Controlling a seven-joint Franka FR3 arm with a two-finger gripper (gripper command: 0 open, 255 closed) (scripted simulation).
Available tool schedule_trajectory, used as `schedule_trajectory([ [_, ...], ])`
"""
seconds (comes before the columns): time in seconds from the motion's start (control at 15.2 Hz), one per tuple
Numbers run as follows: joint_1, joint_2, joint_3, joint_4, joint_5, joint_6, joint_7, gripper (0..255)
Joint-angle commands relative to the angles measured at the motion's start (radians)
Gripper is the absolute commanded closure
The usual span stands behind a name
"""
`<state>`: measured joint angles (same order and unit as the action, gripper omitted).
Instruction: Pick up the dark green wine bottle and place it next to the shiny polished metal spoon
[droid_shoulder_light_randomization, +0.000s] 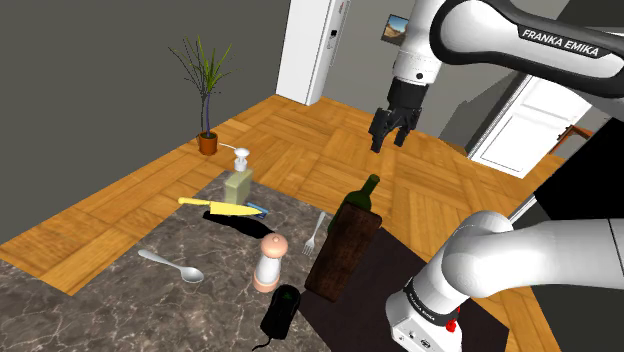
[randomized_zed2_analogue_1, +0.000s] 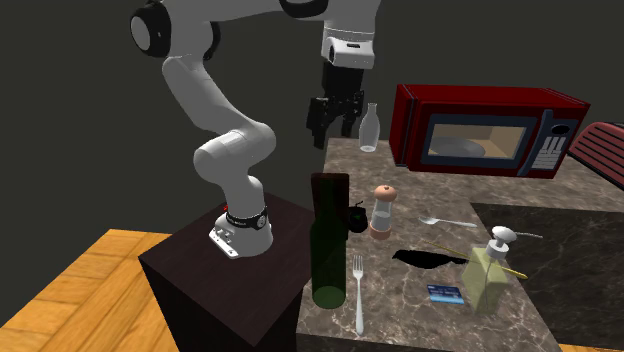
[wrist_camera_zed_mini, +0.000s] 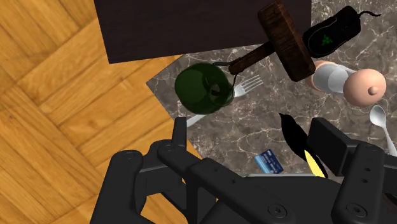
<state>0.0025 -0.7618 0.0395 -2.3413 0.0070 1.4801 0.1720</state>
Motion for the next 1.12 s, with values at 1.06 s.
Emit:
schedule_trajectory([
  [1.06, -0.019, -0.253, 0.046, -0.46, -0.041, 0.431, 0.074, 0],
])
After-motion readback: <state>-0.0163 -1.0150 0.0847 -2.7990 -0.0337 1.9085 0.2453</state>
